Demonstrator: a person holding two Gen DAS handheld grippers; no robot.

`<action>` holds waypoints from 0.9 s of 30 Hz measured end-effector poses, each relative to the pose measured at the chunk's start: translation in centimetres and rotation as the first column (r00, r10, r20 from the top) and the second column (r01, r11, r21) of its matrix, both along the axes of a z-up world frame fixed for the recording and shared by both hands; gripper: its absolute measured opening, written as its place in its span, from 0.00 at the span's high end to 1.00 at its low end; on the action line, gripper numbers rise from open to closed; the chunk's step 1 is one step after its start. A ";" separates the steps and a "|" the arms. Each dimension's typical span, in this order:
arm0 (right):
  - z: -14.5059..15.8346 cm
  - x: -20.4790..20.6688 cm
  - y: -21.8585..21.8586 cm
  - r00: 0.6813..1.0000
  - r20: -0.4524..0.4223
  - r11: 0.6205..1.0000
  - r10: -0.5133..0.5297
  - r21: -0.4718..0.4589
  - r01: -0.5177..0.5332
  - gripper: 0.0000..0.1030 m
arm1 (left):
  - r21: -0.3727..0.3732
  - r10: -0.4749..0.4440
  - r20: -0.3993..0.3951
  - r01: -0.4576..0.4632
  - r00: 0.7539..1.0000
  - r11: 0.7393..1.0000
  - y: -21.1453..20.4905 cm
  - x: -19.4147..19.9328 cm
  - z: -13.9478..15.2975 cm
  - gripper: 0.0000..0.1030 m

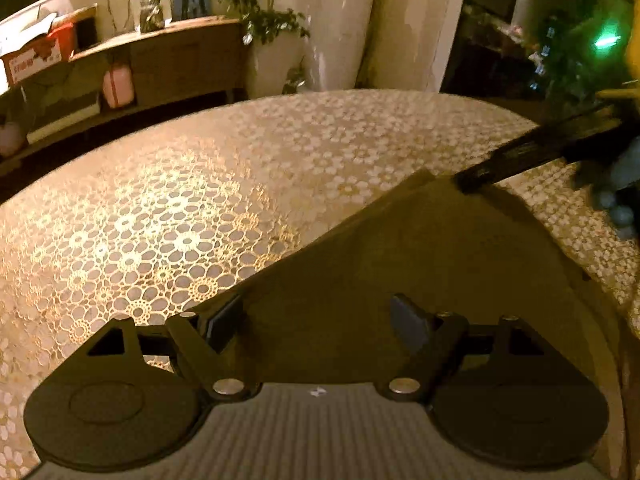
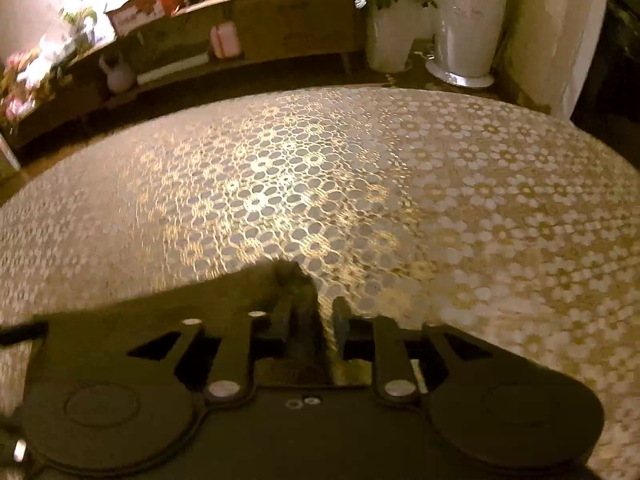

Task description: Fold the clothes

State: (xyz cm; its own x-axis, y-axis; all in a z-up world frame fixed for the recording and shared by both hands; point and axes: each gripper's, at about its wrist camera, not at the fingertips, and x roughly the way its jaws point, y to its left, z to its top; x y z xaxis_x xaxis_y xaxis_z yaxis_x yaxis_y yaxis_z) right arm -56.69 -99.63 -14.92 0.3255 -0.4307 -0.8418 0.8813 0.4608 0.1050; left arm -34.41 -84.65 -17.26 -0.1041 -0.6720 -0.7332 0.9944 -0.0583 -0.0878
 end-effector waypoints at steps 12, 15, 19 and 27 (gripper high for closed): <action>1.7 -10.6 13.0 0.985 -0.023 0.982 0.172 0.082 -0.170 0.00 | 0.087 -0.059 0.092 0.051 0.994 0.995 -0.9 -0.9 -0.6 0.21; 0.6 -11.3 15.2 0.981 -0.051 0.977 0.188 0.109 -0.182 0.00 | 0.091 -0.071 0.092 0.062 0.993 0.994 -1.0 -0.8 -0.5 0.21; -0.3 -11.8 16.4 0.981 -0.054 0.975 0.185 0.132 -0.176 0.00 | 0.099 -0.072 0.097 0.063 0.993 0.993 -1.0 -0.9 -0.4 0.20; 0.0 -11.2 17.6 0.976 -0.080 0.977 0.205 0.068 -0.200 0.00 | 0.114 -0.073 0.108 0.061 0.991 0.992 -1.3 -1.1 -0.4 0.20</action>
State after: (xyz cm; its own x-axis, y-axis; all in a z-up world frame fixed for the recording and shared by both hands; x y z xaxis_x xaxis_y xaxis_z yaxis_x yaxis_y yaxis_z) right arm -67.89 -82.03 -14.88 0.3263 -0.3120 -0.8923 0.7772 0.6258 0.0653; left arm -35.49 -85.91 -17.64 -0.0597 -0.5810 -0.8117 0.9925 -0.1214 0.0138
